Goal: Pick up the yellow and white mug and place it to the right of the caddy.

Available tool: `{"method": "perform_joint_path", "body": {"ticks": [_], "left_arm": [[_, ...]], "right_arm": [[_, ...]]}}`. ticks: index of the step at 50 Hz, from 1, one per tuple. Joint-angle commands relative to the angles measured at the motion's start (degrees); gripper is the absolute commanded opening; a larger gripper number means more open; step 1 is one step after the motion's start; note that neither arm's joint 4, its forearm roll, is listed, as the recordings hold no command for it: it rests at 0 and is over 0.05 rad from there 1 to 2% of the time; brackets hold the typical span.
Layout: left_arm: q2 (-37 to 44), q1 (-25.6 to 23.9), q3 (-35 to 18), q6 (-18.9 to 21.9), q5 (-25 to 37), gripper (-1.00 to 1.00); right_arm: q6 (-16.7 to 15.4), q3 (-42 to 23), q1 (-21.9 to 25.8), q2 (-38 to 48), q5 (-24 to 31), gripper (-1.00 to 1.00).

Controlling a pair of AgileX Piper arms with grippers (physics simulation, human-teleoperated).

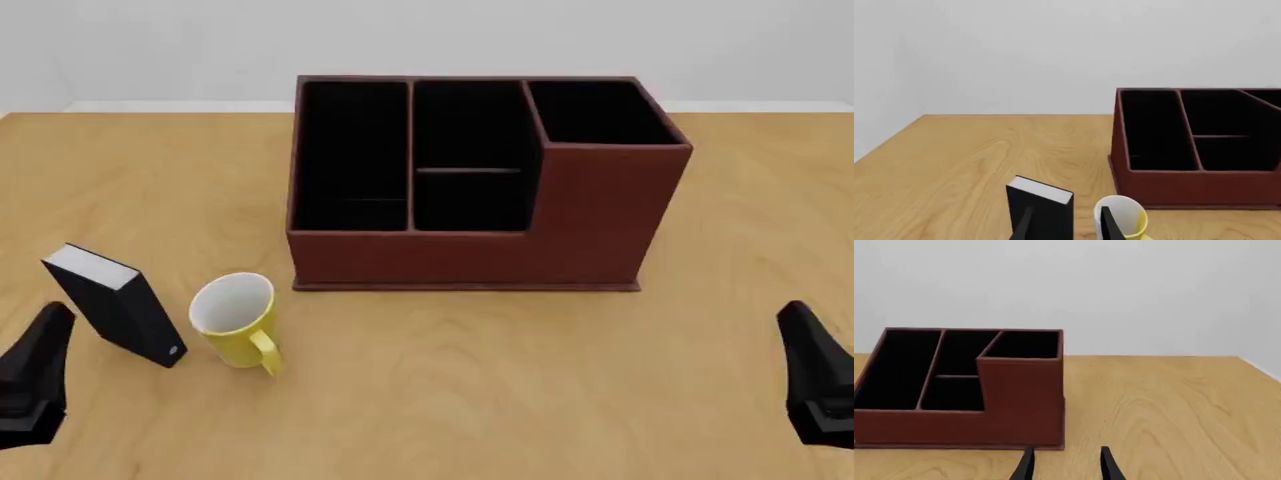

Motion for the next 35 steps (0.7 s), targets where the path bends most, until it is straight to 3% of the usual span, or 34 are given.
{"method": "perform_joint_path", "body": {"ticks": [1,3,5,10,12,22,29,35], "left_arm": [[-0.8,-1.9,0.0,0.3,0.8,1.0],[-0.3,-2.0,0.1,0.6,1.0,1.0],[0.4,-1.6,0.0,-0.3,0.8,1.0],[-0.8,-1.7,0.0,0.4,1.8,1.0],[-1.3,-1.9,0.1,0.4,2.0,1.0],[-1.4,-2.4,0.0,1.0,1.4,1.0],[-1.4,-2.1,-0.4,1.2,1.5,1.0],[-1.4,-1.8,-0.3,1.0,1.6,1.0]], "right_arm": [[-2.3,-1.7,1.9,-1.4,2.5,1.0],[-2.0,-1.7,4.2,-1.5,2.4,1.0],[-3.8,-1.4,4.2,-1.5,2.3,1.0],[-3.6,-1.1,5.4,-1.5,2.9,1.0],[-2.0,-1.4,5.4,-1.4,3.2,1.0],[-1.8,-1.1,11.3,-1.0,3.4,1.0],[-2.1,0.0,18.3,7.5,-3.4,1.0],[-1.9,0.0,20.2,9.9,-5.4,1.0]]}}
